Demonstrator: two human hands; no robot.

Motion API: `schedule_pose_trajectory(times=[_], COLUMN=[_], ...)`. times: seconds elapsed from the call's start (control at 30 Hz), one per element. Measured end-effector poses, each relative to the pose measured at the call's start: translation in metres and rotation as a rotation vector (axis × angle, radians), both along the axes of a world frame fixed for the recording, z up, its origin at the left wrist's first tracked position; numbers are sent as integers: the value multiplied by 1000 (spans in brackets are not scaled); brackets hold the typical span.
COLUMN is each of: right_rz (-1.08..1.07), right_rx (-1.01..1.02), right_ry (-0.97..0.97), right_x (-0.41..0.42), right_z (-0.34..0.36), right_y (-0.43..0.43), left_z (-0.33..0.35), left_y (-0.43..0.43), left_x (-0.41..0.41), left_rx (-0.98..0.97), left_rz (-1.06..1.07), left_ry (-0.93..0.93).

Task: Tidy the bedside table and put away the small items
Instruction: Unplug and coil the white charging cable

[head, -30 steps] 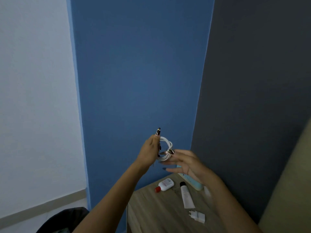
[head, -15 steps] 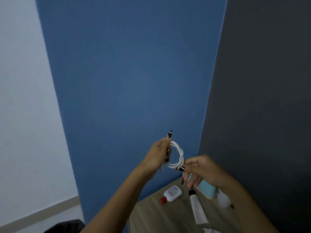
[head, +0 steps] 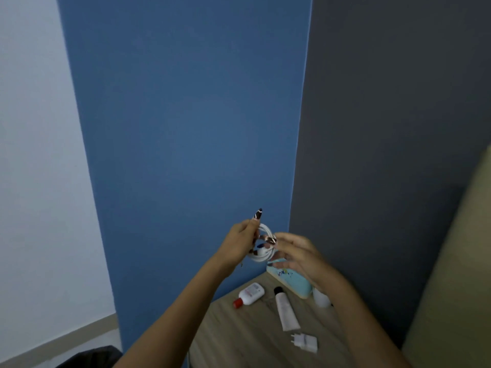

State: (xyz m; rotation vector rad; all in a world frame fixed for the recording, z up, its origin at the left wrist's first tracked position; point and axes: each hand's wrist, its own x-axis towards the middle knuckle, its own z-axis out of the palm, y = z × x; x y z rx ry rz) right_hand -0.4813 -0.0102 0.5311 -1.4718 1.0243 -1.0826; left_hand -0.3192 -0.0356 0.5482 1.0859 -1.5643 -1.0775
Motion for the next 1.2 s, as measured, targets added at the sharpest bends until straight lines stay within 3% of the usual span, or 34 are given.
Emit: schedule_pose_trajectory(times=[0.13, 0.27, 0.4, 0.7, 0.87, 1.1, 1.2], right_rz=[-183, -294, -357, -461, -601, -863, -954], right_rx=[-72, -74, -62, -11, 107, 336, 365], right_ry=[-40, -143, -178, -204, -236, -323, -310], right_x=[2, -8, -15, -29, -49, -85, -106], right_z=[-2, -4, -13, -27, -71, -168, -192], right_y=[9, 11, 6, -21, -31, -21, -21], left_z=[2, -1, -13, -30, -80, -186, -219], left_y=[10, 11, 6, -34, -56, -73, -80], left_x=[-5, -4, 1, -16, -42, -84, -97], left_rx=[-2, 89, 10, -36, 40, 102, 45], left_rz=[52, 24, -44, -102, -156, -249, -229], left_ry=[13, 159, 30, 23, 37, -77, -193])
